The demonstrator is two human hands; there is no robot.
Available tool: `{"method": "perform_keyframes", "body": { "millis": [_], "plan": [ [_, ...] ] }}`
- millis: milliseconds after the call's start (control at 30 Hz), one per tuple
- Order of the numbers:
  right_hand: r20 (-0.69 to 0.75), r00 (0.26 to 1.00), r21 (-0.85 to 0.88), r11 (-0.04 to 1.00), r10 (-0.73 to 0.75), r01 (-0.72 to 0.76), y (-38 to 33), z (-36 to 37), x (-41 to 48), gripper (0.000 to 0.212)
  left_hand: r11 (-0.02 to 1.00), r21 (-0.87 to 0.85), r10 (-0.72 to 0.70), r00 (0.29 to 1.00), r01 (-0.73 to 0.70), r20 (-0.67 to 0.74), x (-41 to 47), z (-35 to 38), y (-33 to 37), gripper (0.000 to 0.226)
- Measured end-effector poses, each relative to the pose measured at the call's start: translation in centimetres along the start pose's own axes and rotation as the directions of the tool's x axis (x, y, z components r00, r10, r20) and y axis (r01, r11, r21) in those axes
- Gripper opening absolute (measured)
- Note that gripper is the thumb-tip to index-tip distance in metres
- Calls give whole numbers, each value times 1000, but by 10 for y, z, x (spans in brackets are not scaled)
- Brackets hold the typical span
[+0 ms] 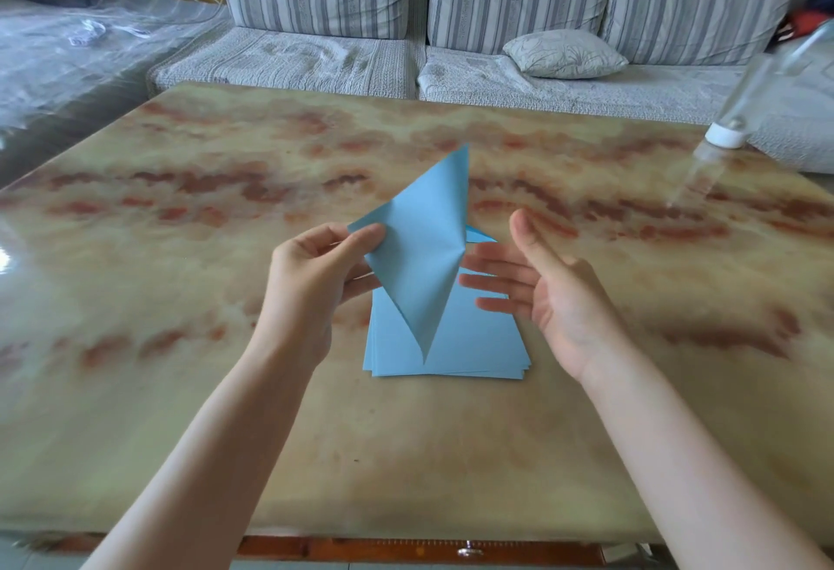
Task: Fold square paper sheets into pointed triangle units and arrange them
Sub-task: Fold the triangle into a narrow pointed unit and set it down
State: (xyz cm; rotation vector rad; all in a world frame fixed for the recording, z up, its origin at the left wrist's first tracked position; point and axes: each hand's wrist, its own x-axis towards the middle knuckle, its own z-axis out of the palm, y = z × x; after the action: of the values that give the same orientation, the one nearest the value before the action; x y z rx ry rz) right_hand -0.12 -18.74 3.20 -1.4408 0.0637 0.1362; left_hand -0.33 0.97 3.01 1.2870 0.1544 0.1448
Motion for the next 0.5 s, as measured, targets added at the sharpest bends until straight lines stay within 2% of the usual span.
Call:
{"method": "perform_keyframes", "body": {
  "millis": [67,200,233,367,500],
  "plan": [
    [4,1000,-15,1000,-8,8,3,10,-1,48,1000,9,-1,1000,1,15,-2,5,-3,21],
    [-4,999,4,999,-42,42,8,16,1,10,1000,12,-6,999,6,54,-5,13,-5,22],
    [-12,999,9,999,-45,45,9,15,2,8,1000,13,-6,998,6,57,-6,14,-6,23],
    [-28,1000,8,1000,-6,6,13,13,5,10,1000,19,0,999,-1,51,-5,15,-7,25],
    [3,1000,4,1000,30,-30,14,11,5,36,1000,12,7,999,-8,45,-6,15,-7,25]
  ]
}}
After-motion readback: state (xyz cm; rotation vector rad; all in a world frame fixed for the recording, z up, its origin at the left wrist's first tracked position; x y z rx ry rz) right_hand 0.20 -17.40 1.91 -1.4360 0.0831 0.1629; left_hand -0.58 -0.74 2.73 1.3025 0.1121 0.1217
